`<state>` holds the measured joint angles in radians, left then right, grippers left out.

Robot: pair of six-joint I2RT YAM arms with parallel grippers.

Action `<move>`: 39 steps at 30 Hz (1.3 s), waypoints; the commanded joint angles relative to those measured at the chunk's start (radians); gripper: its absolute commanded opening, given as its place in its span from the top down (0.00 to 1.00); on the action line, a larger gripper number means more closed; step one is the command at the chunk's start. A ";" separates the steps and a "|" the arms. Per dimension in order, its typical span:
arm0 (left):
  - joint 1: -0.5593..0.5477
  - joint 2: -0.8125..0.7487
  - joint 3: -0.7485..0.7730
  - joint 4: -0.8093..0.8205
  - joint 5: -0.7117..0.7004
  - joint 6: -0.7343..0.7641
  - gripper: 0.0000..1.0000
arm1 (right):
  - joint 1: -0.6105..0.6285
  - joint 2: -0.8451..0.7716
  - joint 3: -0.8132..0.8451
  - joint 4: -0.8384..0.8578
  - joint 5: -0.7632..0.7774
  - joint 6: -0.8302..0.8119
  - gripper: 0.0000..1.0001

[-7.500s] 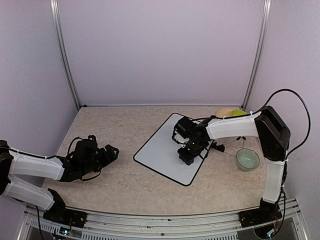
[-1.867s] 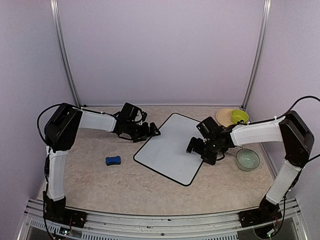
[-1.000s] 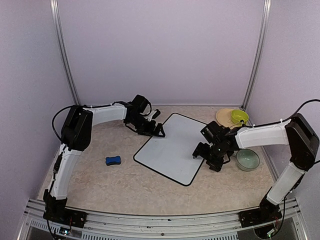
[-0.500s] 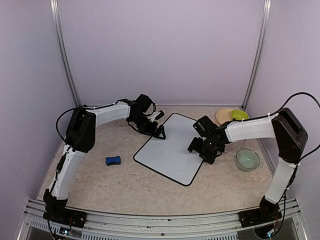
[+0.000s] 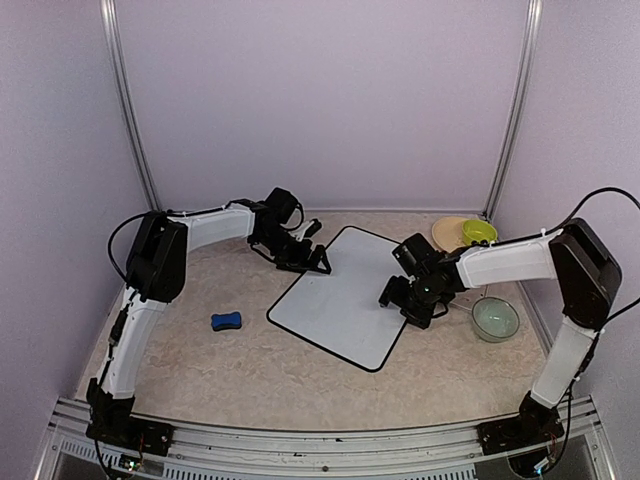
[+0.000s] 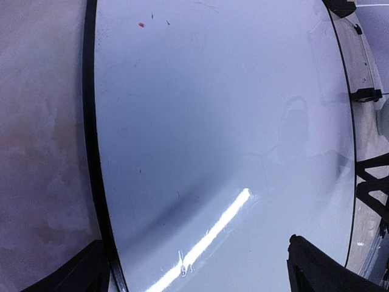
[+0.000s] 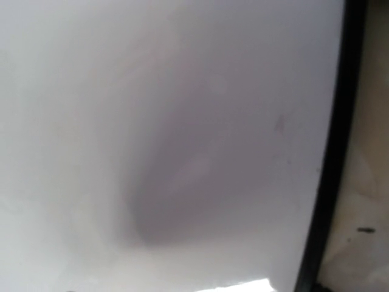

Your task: Erase the whiteboard

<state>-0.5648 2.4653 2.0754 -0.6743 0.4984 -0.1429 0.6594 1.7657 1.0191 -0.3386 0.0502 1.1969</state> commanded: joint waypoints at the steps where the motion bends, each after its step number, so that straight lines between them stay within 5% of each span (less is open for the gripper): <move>1: -0.059 -0.022 -0.030 0.004 0.224 -0.088 0.01 | -0.006 0.069 -0.045 0.192 -0.105 -0.013 0.19; 39: -0.078 -0.016 -0.124 0.086 0.239 -0.124 0.01 | -0.014 -0.221 -0.213 0.724 -0.307 -0.147 0.25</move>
<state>-0.5545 2.4351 1.9900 -0.5541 0.5140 -0.2409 0.6167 1.6196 0.7540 0.0204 -0.1143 1.0660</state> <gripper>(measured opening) 0.987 0.754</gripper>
